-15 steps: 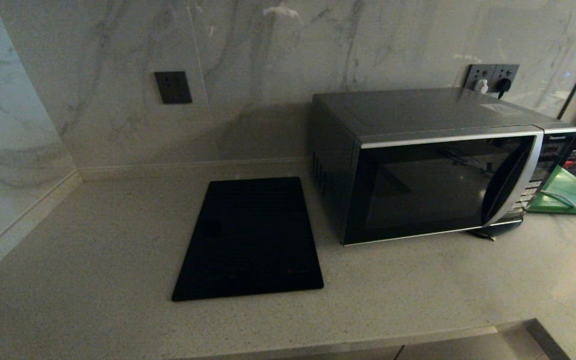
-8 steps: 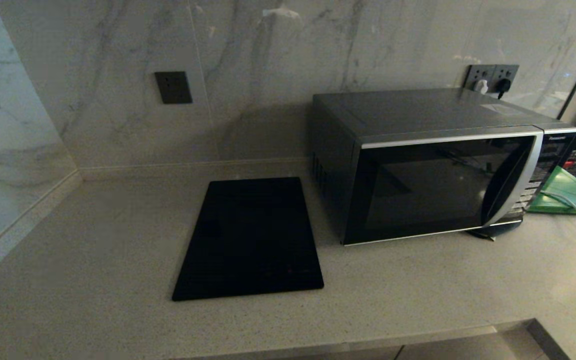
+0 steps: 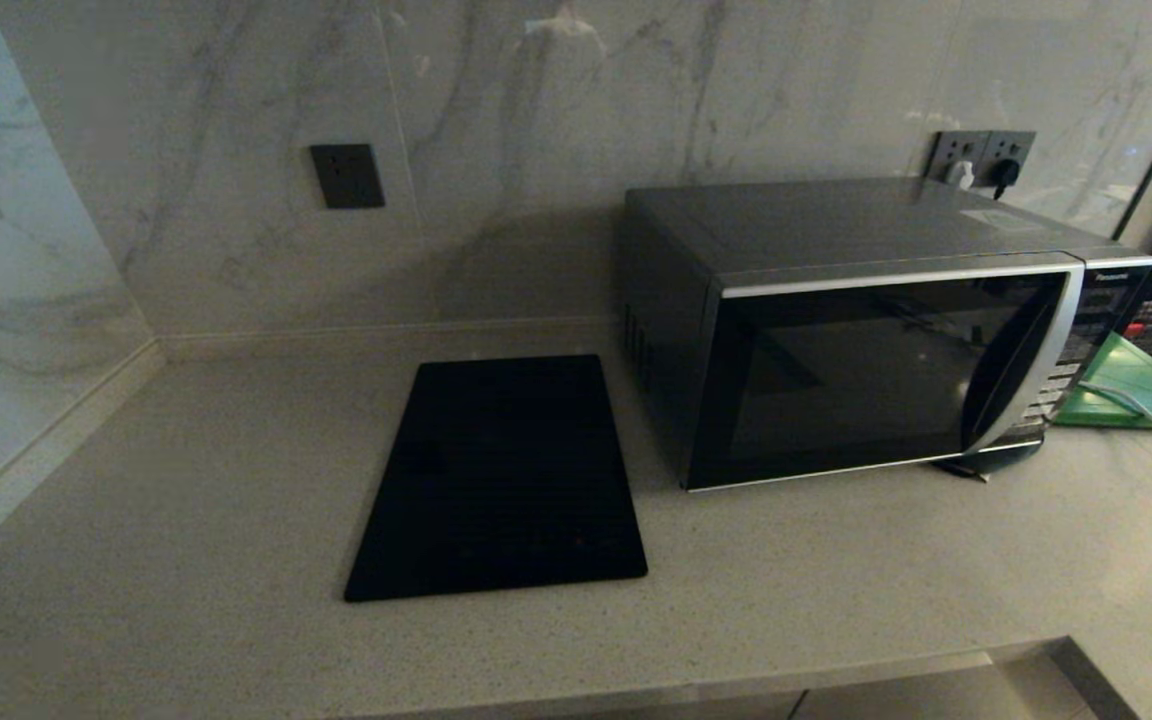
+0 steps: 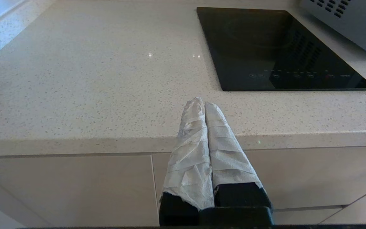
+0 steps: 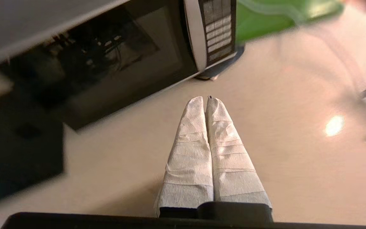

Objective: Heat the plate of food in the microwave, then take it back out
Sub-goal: Open the microwave oven

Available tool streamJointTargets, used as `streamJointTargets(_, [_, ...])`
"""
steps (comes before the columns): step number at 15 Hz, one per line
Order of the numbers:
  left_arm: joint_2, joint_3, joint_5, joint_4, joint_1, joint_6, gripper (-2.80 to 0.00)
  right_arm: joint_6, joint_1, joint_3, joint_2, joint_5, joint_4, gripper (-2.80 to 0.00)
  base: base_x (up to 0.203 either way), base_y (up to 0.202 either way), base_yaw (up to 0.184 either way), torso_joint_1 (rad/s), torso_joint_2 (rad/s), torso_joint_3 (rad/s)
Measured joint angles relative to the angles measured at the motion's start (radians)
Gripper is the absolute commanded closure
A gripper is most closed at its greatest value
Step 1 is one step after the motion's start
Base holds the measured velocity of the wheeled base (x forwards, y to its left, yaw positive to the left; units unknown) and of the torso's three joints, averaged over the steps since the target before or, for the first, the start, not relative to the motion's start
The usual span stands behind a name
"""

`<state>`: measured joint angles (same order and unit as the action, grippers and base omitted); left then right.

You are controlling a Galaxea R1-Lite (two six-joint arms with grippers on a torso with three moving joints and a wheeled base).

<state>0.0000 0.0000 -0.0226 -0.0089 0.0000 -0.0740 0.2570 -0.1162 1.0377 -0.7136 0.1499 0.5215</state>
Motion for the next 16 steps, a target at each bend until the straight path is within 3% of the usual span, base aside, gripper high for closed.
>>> streamJointTargets(2, [0.0,0.0,0.0,0.0,0.0,0.0,0.0,-0.096,0.031,-0.099,0.166,0.011,0.003,0.0,0.0,0.0,0.0,0.0,0.0,0.0])
streamJointTargets(5, [0.0,0.0,0.0,0.0,0.0,0.0,0.0,-0.159,0.075,-0.24,0.384,0.014,0.009,0.0,0.0,0.0,0.0,0.0,0.0,0.0])
streamJointTargets(12, [0.0,0.0,0.0,0.0,0.0,-0.001,0.0,-0.167,0.118,-0.491,0.682,-0.016,0.017,0.0,0.0,0.0,0.0,0.0,0.0,0.0])
streamJointTargets(16, [0.0,0.0,0.0,0.0,0.0,0.0,0.0,-0.17,0.119,-0.705,0.712,-0.069,-0.14,0.0,0.0,0.0,0.0,0.0,0.0,0.0])
